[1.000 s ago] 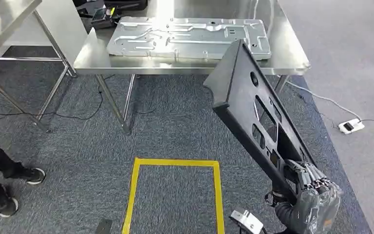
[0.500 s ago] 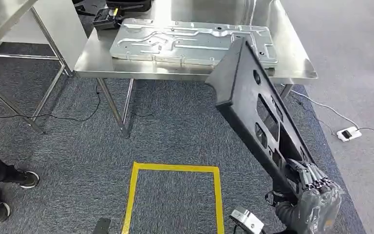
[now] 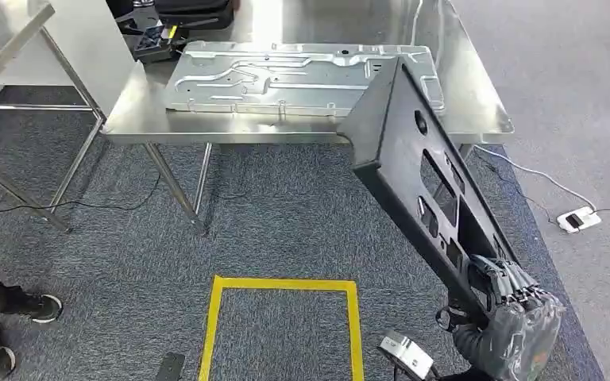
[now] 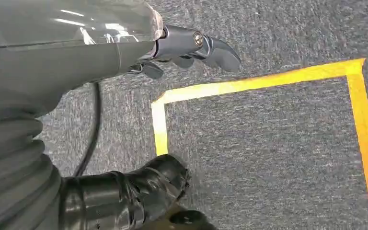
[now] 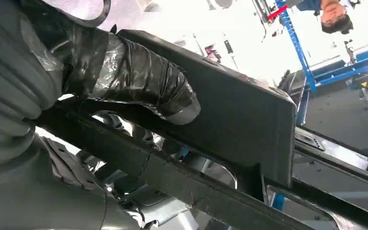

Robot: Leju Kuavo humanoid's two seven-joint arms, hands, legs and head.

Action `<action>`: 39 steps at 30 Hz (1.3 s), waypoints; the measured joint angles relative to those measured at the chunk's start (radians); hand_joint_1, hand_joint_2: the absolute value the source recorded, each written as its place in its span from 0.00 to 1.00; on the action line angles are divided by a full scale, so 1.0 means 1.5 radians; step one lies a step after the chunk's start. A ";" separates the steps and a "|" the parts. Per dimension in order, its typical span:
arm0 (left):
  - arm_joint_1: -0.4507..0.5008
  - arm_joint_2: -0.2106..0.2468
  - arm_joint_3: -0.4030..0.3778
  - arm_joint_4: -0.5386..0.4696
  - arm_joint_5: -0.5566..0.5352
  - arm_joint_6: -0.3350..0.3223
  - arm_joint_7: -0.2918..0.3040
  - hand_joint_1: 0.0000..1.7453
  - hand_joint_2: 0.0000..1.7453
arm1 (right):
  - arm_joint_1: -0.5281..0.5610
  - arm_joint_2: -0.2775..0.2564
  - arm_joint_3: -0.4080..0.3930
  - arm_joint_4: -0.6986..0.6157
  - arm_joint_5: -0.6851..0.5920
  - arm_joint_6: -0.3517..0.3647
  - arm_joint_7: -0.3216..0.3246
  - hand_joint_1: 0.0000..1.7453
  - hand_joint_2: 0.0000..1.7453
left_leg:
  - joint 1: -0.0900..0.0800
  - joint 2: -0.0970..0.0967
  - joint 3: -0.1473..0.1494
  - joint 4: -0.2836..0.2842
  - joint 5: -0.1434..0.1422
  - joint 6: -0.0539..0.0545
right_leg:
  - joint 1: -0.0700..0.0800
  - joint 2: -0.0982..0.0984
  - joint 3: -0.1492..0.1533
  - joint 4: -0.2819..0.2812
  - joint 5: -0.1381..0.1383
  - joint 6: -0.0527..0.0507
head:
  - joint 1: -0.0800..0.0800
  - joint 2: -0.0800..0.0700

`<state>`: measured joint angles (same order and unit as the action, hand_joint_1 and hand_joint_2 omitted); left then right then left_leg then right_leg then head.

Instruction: Take the parts from the cabinet and place them on the table.

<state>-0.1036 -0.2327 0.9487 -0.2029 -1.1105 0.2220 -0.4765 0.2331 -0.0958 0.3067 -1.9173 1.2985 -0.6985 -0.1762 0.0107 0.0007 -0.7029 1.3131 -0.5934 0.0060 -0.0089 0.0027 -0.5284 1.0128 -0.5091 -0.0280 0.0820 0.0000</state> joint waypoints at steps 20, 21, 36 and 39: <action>-0.003 -0.002 0.000 0.000 0.000 0.001 0.000 0.00 1.00 | -0.005 -0.006 -0.001 0.003 0.000 0.000 0.001 1.00 1.00 | -0.001 -0.005 0.151 -0.203 0.033 0.019 | -0.001 -0.005 -0.069 0.016 0.026 0.035 | 0.003 0.000; -0.004 -0.002 0.000 0.000 0.000 0.001 0.000 0.00 1.00 | -0.002 -0.006 -0.001 0.003 0.000 0.000 0.002 1.00 1.00 | 0.000 -0.004 0.150 -0.206 0.029 0.013 | 0.000 -0.004 -0.064 0.021 0.040 0.027 | 0.002 0.000; -0.003 0.000 -0.001 0.000 -0.001 0.006 0.001 0.00 1.00 | -0.016 -0.007 -0.006 0.001 0.000 0.000 0.000 1.00 1.00 | -0.009 -0.003 0.052 -0.177 0.090 0.015 | 0.001 0.005 0.017 0.006 -0.024 0.014 | -0.001 0.000; -0.002 0.000 -0.001 0.000 -0.001 0.007 0.001 0.00 1.00 | -0.022 -0.009 -0.006 0.000 -0.002 -0.001 -0.001 1.00 1.00 | -0.004 -0.005 0.068 -0.191 0.098 0.023 | 0.003 0.005 0.029 0.008 -0.024 0.022 | -0.001 0.000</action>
<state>-0.1069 -0.2331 0.9476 -0.2029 -1.1120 0.2323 -0.4753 0.1999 -0.1094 0.2976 -1.9169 1.2955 -0.6992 -0.1778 0.0043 -0.0062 -0.6008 1.0260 -0.4464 0.0406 -0.0045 0.0102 -0.4850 1.0247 -0.5457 0.0051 0.0805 0.0000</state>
